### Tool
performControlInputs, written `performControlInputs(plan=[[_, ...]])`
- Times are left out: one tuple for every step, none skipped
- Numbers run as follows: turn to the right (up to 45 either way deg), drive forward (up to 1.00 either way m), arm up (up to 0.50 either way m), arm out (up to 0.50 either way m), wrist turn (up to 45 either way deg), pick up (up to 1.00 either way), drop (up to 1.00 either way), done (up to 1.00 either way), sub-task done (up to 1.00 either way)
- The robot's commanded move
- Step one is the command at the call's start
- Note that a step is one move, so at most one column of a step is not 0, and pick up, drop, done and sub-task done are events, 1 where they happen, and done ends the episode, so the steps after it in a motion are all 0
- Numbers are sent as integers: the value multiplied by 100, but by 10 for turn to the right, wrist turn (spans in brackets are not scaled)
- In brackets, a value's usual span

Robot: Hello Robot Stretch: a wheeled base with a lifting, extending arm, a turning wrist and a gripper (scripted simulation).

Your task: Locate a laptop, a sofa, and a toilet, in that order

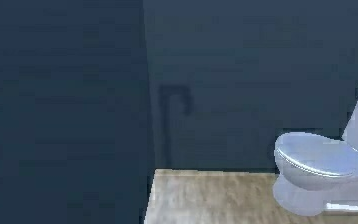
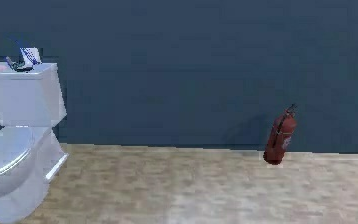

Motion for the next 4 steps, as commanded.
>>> performControlInputs(plan=[[450, 0, 0, 0, 0, 0, 0, 0, 0], [450, 0, 0, 0, 0, 0, 0, 0, 0], [30, 0, 0, 0, 0, 0, 0, 0, 0], [0, 30, 0, 0, 0, 0, 0, 0, 0]])
